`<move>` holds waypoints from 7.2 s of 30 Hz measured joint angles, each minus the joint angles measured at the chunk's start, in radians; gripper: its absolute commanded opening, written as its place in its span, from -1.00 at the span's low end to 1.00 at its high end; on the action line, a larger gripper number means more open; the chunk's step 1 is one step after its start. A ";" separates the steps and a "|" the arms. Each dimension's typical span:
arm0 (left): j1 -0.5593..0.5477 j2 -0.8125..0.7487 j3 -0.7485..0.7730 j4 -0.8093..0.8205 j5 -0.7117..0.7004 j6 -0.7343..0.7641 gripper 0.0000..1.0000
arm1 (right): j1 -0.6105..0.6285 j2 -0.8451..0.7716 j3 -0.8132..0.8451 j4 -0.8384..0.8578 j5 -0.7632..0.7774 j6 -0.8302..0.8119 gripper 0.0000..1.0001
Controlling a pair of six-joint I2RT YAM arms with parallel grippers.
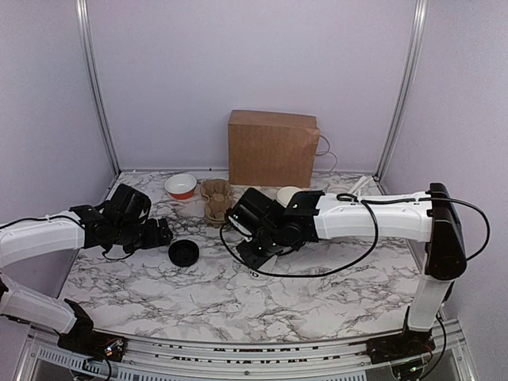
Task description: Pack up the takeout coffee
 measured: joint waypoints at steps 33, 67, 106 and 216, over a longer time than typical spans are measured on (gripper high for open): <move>0.000 0.103 0.000 0.016 0.026 0.023 0.13 | -0.004 -0.301 -0.149 0.215 -0.022 0.065 0.22; -0.048 0.397 0.159 0.042 -0.078 0.061 -0.49 | -0.136 -0.577 -0.389 0.376 -0.004 0.113 0.29; -0.063 0.338 0.184 -0.027 -0.103 0.097 -1.00 | -0.138 -0.558 -0.387 0.391 -0.046 0.106 0.37; -0.039 -0.081 0.196 0.169 0.341 -0.097 0.15 | -0.207 -0.068 0.033 0.608 -0.198 0.047 -1.00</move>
